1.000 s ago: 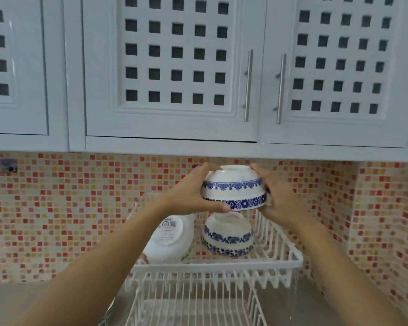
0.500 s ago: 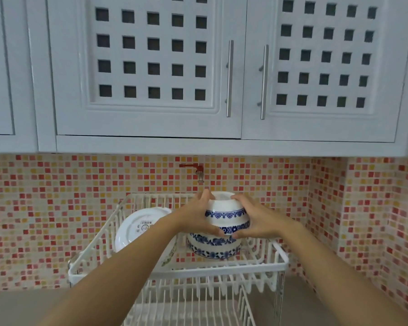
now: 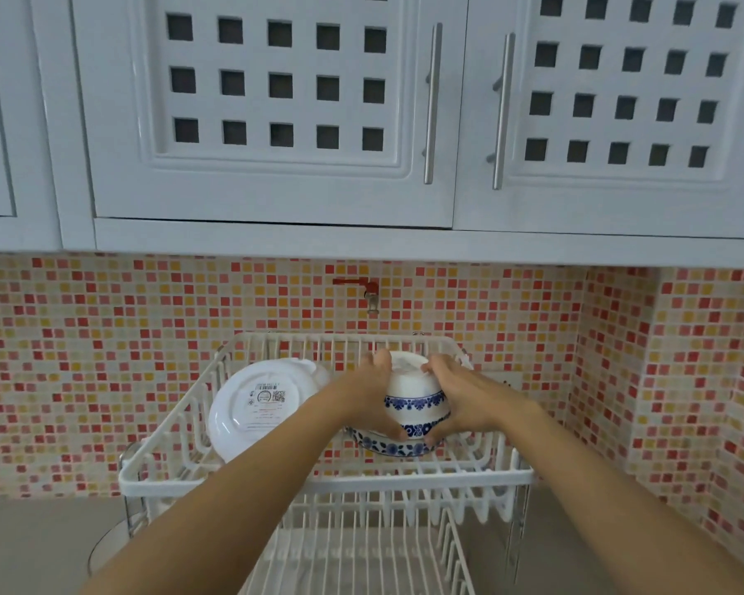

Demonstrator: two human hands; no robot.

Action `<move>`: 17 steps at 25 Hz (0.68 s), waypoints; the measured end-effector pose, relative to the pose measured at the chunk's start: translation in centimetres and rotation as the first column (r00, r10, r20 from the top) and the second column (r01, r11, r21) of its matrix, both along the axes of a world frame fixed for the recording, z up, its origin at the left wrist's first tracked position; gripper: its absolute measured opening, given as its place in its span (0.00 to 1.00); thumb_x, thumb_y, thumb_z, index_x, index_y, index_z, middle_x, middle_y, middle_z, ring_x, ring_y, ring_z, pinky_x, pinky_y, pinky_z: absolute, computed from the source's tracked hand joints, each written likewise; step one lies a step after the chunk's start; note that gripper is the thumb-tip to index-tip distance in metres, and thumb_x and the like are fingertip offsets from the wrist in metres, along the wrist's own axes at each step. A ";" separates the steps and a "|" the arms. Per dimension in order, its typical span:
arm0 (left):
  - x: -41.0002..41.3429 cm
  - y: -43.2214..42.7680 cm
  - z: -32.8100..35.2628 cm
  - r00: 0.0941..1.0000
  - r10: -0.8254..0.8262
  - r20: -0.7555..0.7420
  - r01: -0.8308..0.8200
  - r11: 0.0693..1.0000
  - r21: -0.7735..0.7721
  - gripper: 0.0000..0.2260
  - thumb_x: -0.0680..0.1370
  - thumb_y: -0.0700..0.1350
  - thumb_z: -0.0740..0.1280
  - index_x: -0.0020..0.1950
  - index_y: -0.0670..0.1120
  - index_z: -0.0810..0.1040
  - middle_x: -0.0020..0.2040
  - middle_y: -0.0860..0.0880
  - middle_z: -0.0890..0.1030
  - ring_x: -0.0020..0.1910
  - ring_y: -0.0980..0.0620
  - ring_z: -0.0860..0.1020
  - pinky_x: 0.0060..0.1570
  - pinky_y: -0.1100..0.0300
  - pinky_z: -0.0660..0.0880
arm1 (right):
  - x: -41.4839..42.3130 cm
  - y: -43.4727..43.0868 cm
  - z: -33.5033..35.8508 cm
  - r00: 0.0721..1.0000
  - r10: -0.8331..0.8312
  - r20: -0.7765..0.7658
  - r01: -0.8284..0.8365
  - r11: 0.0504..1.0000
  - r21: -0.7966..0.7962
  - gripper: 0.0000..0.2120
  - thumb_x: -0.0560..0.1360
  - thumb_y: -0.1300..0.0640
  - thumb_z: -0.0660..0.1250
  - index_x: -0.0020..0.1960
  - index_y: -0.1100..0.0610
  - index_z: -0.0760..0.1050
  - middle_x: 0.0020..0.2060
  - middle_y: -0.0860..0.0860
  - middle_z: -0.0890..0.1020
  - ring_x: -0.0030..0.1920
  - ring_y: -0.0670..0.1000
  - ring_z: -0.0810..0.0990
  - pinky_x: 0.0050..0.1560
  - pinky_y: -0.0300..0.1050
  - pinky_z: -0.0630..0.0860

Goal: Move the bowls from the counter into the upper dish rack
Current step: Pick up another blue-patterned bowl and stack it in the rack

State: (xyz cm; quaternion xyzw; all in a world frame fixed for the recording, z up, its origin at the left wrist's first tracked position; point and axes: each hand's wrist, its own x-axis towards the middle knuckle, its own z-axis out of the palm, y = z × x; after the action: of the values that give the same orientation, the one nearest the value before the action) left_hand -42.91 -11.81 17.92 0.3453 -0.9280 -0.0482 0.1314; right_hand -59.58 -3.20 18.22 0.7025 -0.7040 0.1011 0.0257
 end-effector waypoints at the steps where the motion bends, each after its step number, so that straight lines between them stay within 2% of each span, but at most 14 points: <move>1: 0.0 0.1 0.0 1.000 0.005 0.005 -0.005 1.000 0.004 0.43 0.62 0.56 0.77 0.67 0.46 0.56 0.66 0.45 0.67 0.60 0.44 0.72 0.56 0.51 0.75 | 0.1 -0.1 -0.1 1.000 -0.004 -0.014 0.004 1.000 0.002 0.46 0.59 0.40 0.78 0.67 0.51 0.56 0.68 0.49 0.64 0.60 0.51 0.70 0.51 0.47 0.73; 5: 0.0 0.4 0.1 1.000 0.020 0.013 -0.021 0.999 0.035 0.43 0.62 0.54 0.78 0.67 0.45 0.55 0.65 0.44 0.67 0.60 0.44 0.72 0.56 0.53 0.75 | 0.1 -0.4 -0.2 0.999 -0.016 -0.032 0.016 1.000 0.010 0.47 0.58 0.39 0.78 0.67 0.51 0.56 0.67 0.49 0.65 0.61 0.52 0.71 0.53 0.50 0.74; 11: -0.2 0.5 0.0 0.995 0.054 0.086 -0.056 0.998 0.022 0.45 0.62 0.56 0.78 0.67 0.45 0.54 0.65 0.43 0.66 0.60 0.43 0.72 0.57 0.50 0.76 | 0.0 -0.2 -0.4 0.998 -0.006 -0.069 0.006 1.000 0.009 0.47 0.59 0.38 0.77 0.67 0.50 0.55 0.68 0.49 0.64 0.61 0.52 0.71 0.54 0.52 0.75; 13: 0.0 0.5 0.5 0.993 0.046 0.112 -0.052 0.997 0.053 0.47 0.63 0.56 0.77 0.71 0.47 0.51 0.71 0.42 0.61 0.64 0.41 0.71 0.60 0.48 0.74 | 0.0 0.2 -0.1 1.000 0.004 -0.017 -0.003 0.999 0.041 0.50 0.58 0.37 0.77 0.70 0.48 0.53 0.71 0.48 0.61 0.65 0.52 0.69 0.58 0.51 0.74; 15: 0.6 0.6 2.0 0.997 0.021 0.069 -0.026 0.998 0.062 0.48 0.69 0.53 0.74 0.76 0.49 0.44 0.77 0.42 0.51 0.70 0.39 0.66 0.67 0.45 0.68 | 0.2 0.8 0.9 0.997 0.005 0.081 -0.009 0.999 0.049 0.53 0.60 0.37 0.75 0.74 0.47 0.49 0.75 0.47 0.56 0.70 0.51 0.65 0.65 0.51 0.70; 17: 1.7 1.1 4.1 0.999 -0.001 -0.040 0.000 1.000 -0.015 0.39 0.77 0.48 0.66 0.77 0.46 0.42 0.78 0.42 0.48 0.74 0.40 0.61 0.71 0.46 0.62 | 0.8 1.1 2.1 0.994 0.011 0.107 -0.009 1.000 -0.025 0.47 0.68 0.38 0.70 0.77 0.49 0.46 0.77 0.48 0.53 0.72 0.52 0.62 0.69 0.50 0.64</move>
State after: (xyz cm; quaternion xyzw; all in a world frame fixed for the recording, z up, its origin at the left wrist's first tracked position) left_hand -41.19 -10.76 22.07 0.3429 -0.9256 -0.0482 0.1526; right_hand -58.74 -2.14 20.31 0.6992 -0.6996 0.1474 -0.0040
